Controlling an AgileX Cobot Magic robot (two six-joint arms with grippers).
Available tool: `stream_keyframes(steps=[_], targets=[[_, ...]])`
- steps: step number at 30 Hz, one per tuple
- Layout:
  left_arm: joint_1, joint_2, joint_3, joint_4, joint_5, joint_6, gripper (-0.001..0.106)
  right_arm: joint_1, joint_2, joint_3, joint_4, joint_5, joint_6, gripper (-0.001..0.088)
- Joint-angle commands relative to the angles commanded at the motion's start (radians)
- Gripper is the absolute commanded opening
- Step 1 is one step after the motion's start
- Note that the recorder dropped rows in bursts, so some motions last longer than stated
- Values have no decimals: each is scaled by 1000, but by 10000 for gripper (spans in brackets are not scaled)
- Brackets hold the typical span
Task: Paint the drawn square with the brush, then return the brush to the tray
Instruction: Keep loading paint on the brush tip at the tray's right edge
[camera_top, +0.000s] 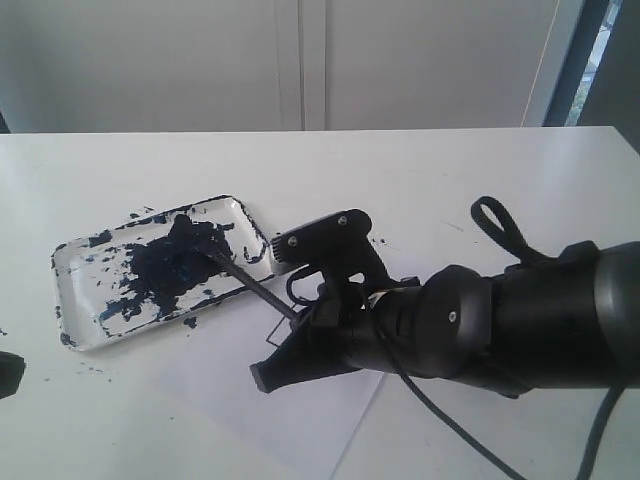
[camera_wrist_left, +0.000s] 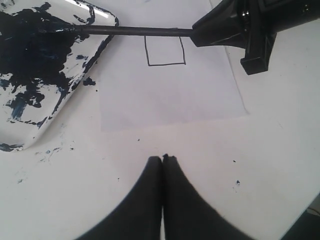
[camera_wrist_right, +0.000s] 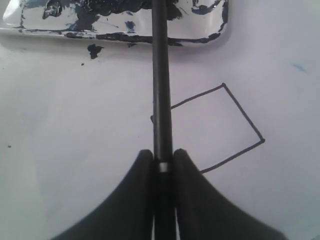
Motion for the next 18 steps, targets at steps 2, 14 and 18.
stream_keyframes(steps=[2,14,18], targets=[[0,0,0,4,0,0,0,0,13,0,0,0,0,209],[0,0,0,6,6,0,0,0,23,0,0,2,-88,399],[0,0,0,6,6,0,0,0,30,0,0,9,-110,407]])
